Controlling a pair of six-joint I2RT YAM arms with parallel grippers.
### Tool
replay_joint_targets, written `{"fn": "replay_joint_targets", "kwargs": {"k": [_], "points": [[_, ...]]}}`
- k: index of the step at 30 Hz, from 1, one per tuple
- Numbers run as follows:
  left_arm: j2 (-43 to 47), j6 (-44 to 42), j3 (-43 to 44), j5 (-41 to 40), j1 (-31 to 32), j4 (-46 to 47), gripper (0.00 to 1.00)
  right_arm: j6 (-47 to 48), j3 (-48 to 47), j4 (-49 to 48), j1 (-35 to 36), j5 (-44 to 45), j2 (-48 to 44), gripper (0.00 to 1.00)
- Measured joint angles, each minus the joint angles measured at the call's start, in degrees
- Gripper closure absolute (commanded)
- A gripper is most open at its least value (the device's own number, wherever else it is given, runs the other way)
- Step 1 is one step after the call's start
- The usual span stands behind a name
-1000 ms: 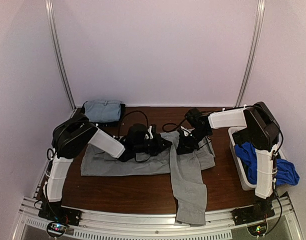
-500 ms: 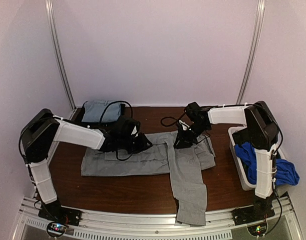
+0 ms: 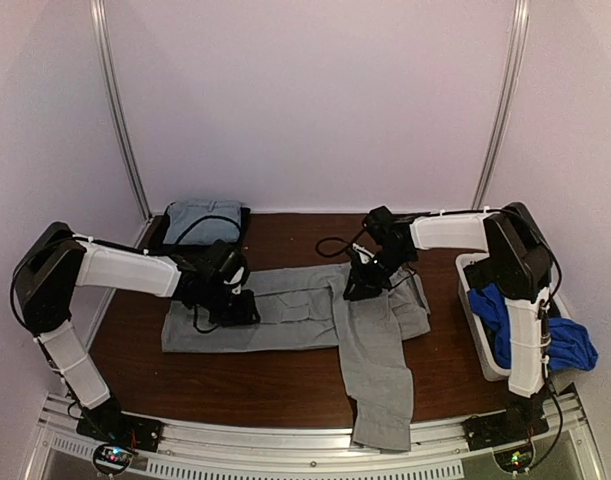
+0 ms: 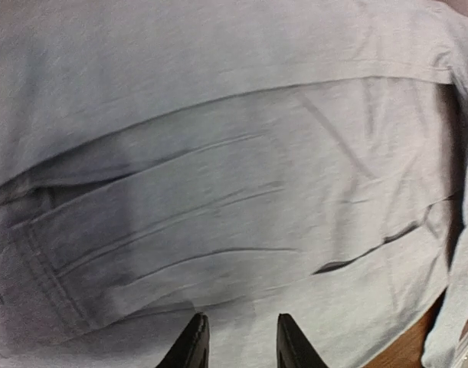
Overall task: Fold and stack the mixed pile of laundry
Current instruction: Smooth out the rectangle-folded shirt at the center of the board.
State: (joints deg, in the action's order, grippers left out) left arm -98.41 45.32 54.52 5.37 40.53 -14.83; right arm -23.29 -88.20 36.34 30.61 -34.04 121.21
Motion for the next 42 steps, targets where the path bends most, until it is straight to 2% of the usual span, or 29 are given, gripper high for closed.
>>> {"fn": "replay_joint_targets", "kwargs": {"k": [4,8,13,17,20,22,26,29,33,36,42], "points": [[-0.2,-1.0,-2.0,0.5,-3.9,-2.8,0.68,0.9,-1.6,0.0,0.6,0.0,2.5,0.80],[-1.5,-3.1,-0.7,1.2,-9.3,-2.9,0.68,1.1,-9.1,0.6,0.4,-1.1,8.0,0.78],[-8.3,-7.4,8.0,1.9,-16.9,-3.8,0.67,1.1,-23.3,1.8,-0.9,-1.5,16.5,0.72],[-9.3,-13.9,13.1,1.0,-18.2,-5.8,0.66,1.6,-31.6,4.9,-2.5,-1.5,19.8,0.67],[-5.8,-20.1,14.3,1.0,-14.0,-5.4,0.64,1.5,-31.9,5.6,-3.2,-2.1,17.6,0.66],[-1.6,-24.8,13.9,1.3,-8.2,-4.9,0.63,1.3,-28.8,5.3,-3.7,-2.8,13.5,0.65],[7.8,-34.2,11.7,2.4,8.6,-2.3,0.63,1.2,-19.8,4.9,-3.7,-3.7,2.4,0.64],[11.1,-40.1,9.9,3.4,19.1,-2.1,0.63,1.3,-13.0,4.2,-3.8,-4.2,-5.7,0.64],[9.5,-47.6,9.7,3.3,28.2,-4.2,0.64,1.2,-4.5,3.0,-5.7,-4.6,-12.5,0.64],[4.4,-52.5,11.5,3.2,33.6,-7.1,0.65,1.1,0.4,2.7,-7.8,-4.5,-14.8,0.64],[-7.0,-59.0,17.4,3.4,38.2,-11.5,0.69,0.9,6.4,2.7,-10.0,-4.0,-17.1,0.64]]}}
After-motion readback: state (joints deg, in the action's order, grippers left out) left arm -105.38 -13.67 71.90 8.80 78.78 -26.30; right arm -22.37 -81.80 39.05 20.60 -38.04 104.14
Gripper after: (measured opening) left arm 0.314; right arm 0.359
